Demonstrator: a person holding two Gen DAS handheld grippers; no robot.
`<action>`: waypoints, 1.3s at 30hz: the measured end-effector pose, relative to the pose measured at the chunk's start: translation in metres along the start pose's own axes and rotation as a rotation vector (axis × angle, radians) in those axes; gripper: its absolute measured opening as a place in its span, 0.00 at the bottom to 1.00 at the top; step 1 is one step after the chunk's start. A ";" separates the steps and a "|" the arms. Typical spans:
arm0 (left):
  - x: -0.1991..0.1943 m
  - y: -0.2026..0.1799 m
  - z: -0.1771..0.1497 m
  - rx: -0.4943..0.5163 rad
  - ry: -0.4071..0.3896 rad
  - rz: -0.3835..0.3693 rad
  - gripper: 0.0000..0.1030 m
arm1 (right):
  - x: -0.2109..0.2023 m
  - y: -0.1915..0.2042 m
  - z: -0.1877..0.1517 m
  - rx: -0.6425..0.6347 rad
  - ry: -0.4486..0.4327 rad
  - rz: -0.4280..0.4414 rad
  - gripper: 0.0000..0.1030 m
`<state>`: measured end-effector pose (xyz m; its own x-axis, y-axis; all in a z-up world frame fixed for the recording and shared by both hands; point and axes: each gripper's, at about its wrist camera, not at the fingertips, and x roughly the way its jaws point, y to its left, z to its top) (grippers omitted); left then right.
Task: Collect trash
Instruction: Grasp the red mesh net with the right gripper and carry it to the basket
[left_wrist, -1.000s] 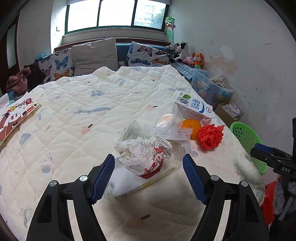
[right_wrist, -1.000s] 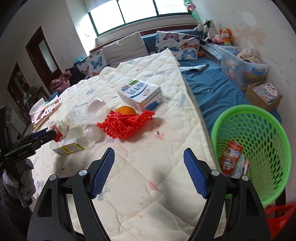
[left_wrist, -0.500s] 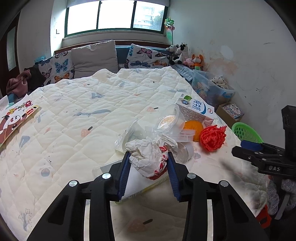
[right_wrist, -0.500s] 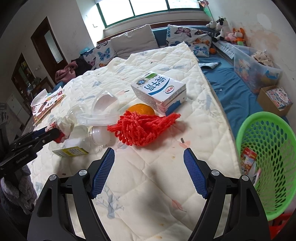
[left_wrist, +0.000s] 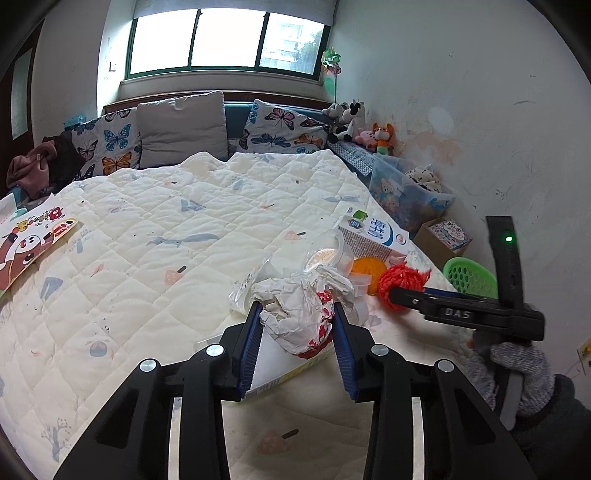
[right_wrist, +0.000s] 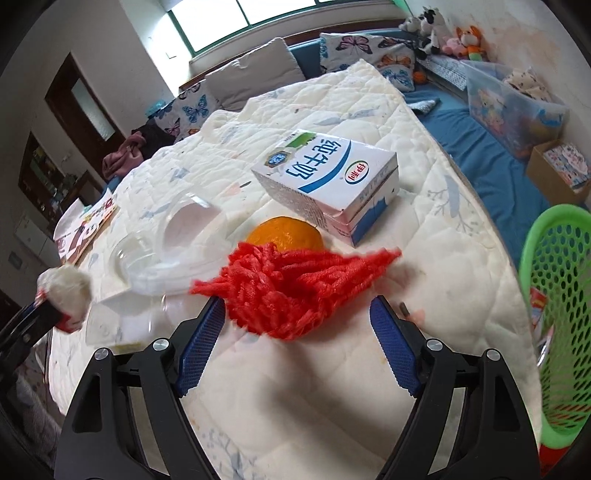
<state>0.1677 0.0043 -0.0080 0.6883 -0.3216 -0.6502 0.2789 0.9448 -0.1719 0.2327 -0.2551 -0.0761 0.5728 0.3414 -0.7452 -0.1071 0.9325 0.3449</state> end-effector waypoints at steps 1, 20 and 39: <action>-0.001 0.000 0.000 0.002 -0.003 -0.003 0.35 | 0.001 -0.001 0.001 0.007 0.002 0.006 0.78; -0.007 -0.014 0.000 0.024 -0.003 -0.026 0.35 | -0.014 -0.003 -0.008 0.009 -0.044 0.044 0.56; 0.011 -0.098 0.010 0.117 0.022 -0.160 0.35 | -0.117 -0.096 -0.045 0.098 -0.121 -0.122 0.55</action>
<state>0.1544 -0.0927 0.0087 0.6147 -0.4644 -0.6375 0.4604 0.8676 -0.1881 0.1397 -0.3788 -0.0476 0.6705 0.2044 -0.7132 0.0456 0.9481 0.3146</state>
